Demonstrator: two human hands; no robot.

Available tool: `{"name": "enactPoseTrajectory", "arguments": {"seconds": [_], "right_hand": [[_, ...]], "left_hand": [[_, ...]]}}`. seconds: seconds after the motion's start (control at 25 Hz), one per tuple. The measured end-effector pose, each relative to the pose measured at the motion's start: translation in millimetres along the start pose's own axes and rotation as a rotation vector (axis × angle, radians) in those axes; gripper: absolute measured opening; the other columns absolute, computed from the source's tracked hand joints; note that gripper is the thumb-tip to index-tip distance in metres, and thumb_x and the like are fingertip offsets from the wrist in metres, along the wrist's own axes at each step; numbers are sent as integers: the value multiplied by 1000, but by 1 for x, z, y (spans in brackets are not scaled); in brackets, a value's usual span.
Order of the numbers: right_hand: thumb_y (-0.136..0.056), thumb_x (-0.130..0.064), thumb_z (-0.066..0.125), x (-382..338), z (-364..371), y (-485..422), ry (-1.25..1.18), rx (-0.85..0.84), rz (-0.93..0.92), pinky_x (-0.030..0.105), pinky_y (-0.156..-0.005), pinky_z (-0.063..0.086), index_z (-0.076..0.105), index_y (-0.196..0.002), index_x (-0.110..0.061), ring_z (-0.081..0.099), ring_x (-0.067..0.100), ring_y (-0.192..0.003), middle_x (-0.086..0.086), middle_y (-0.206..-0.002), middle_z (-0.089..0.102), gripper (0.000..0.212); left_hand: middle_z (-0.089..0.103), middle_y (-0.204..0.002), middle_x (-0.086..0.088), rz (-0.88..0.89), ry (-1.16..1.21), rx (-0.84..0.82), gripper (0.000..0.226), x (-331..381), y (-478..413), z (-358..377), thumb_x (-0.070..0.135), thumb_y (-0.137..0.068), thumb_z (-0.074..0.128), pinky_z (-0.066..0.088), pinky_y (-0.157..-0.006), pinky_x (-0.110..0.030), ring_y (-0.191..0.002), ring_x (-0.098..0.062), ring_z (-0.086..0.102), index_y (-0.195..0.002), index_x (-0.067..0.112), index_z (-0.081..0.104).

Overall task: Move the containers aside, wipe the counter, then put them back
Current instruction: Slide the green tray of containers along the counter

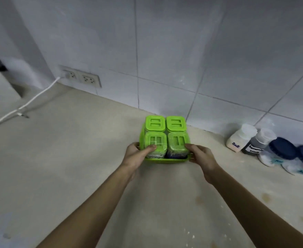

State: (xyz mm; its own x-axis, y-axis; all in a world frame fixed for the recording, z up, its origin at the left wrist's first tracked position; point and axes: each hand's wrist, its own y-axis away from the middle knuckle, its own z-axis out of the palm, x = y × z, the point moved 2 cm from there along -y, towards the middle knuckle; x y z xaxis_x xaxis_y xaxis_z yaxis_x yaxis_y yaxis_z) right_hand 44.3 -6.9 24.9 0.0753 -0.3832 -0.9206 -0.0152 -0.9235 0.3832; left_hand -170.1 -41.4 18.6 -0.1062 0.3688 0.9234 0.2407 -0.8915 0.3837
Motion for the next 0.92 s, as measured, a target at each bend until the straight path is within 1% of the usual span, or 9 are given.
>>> {"name": "enactPoseTrajectory", "arguments": {"seconds": [0.16, 0.36, 0.56, 0.64, 0.68, 0.72, 0.8, 0.88, 0.92], "right_hand": [[-87, -18, 62, 9, 87, 14, 52, -179, 21, 23, -69, 48, 70, -81, -12, 61, 11, -70, -1, -75, 69, 12], [-85, -21, 64, 42, 165, 31, 120, -364, 60, 38, -89, 51, 72, -94, -2, 66, 18, -84, 10, -91, 74, 22], [-88, -18, 62, 58, 194, 43, 142, -425, 33, 32, -85, 51, 69, -102, -4, 65, 13, -81, 9, -95, 72, 22], [-91, -16, 58, 54, 190, 49, 144, -450, -37, 24, -84, 50, 66, -110, -1, 64, 12, -87, 7, -100, 70, 25], [-92, -15, 57, 51, 186, 53, 166, -468, -67, 15, -80, 49, 63, -115, 1, 62, 13, -92, 6, -104, 68, 28], [-93, -13, 56, 47, 173, 54, 218, -463, -108, 8, -77, 46, 59, -119, 2, 60, 14, -98, 6, -108, 64, 31], [-91, -19, 60, 41, 147, 55, 442, -434, -231, 11, -82, 42, 51, -129, 0, 57, 18, -110, 9, -123, 58, 43], [-90, -30, 61, 34, 89, 50, 680, -370, -332, 23, -93, 42, 47, -136, -7, 56, 20, -117, 11, -134, 52, 53], [-90, -34, 59, 31, 50, 48, 755, -320, -358, 28, -97, 43, 46, -137, -10, 54, 21, -118, 10, -136, 50, 54]], "left_hand": [[73, -94, -6, -4, 42, 155, 30, -15, 36, -90, 19, -78, 75, 51, -63, -10, -75, -9, 68, -103, 4, 68], [73, -99, -8, -19, 71, 313, 34, -54, 75, -168, 22, -78, 75, 51, -65, -12, -85, -13, 69, -106, 5, 67], [73, -102, -6, -50, 11, 322, 43, -81, 95, -192, 33, -77, 74, 49, -66, -13, -88, -15, 67, -110, 7, 66], [70, -96, -4, -80, -128, 291, 60, -79, 97, -190, 53, -69, 72, 48, -63, -14, -87, -17, 64, -108, 8, 65], [66, -96, -6, -80, -312, 339, 68, -74, 98, -191, 60, -65, 71, 50, -68, -20, -91, -21, 61, -108, 8, 64], [61, -103, -10, -9, -575, 433, 72, -64, 96, -188, 60, -67, 72, 51, -79, -30, -100, -28, 56, -114, 7, 60], [51, -116, -16, 345, -1049, 559, 63, -40, 95, -171, 30, -76, 74, 46, -94, -41, -111, -34, 45, -128, 5, 50], [51, -119, -16, 630, -1216, 415, 54, -18, 90, -113, 12, -74, 70, 47, -95, -42, -110, -34, 49, -125, 7, 52], [53, -117, -14, 691, -1234, 312, 50, -13, 87, -74, 10, -73, 70, 46, -94, -40, -107, -33, 52, -121, 8, 54]]}}
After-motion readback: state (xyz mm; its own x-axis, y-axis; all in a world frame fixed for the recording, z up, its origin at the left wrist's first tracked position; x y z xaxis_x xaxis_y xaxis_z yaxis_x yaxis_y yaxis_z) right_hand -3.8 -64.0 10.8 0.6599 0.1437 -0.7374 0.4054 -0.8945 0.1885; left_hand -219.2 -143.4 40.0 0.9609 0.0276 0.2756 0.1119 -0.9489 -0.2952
